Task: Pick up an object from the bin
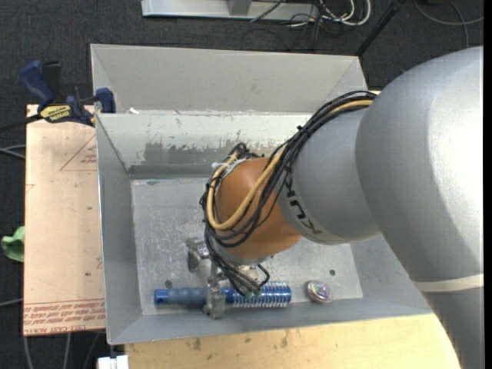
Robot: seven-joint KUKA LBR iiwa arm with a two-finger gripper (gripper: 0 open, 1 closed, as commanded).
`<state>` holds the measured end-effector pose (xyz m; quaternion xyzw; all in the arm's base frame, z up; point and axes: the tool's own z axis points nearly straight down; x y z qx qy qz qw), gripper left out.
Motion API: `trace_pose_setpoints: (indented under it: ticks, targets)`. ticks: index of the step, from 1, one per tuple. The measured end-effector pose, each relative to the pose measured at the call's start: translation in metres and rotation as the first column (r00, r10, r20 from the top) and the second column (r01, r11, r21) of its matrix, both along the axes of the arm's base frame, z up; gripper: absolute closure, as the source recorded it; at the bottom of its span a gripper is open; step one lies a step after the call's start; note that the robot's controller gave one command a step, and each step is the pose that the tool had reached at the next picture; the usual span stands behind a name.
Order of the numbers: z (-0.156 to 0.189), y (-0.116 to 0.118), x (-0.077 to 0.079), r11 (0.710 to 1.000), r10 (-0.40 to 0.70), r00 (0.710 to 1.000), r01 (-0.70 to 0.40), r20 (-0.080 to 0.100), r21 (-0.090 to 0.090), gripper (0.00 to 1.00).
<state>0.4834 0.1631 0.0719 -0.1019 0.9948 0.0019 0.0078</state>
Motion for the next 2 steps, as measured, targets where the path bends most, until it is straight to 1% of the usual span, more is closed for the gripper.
trace_pose_setpoints:
  ticks: [1, 2]
  targets:
    - [-0.002, 0.0, -0.004, 1.0, 0.003, 1.0, -0.003, -0.015, -0.004, 1.0]
    - [0.126, -0.032, 0.024, 1.0, 0.024, 1.0, -0.024, -0.005, -0.003, 1.0]
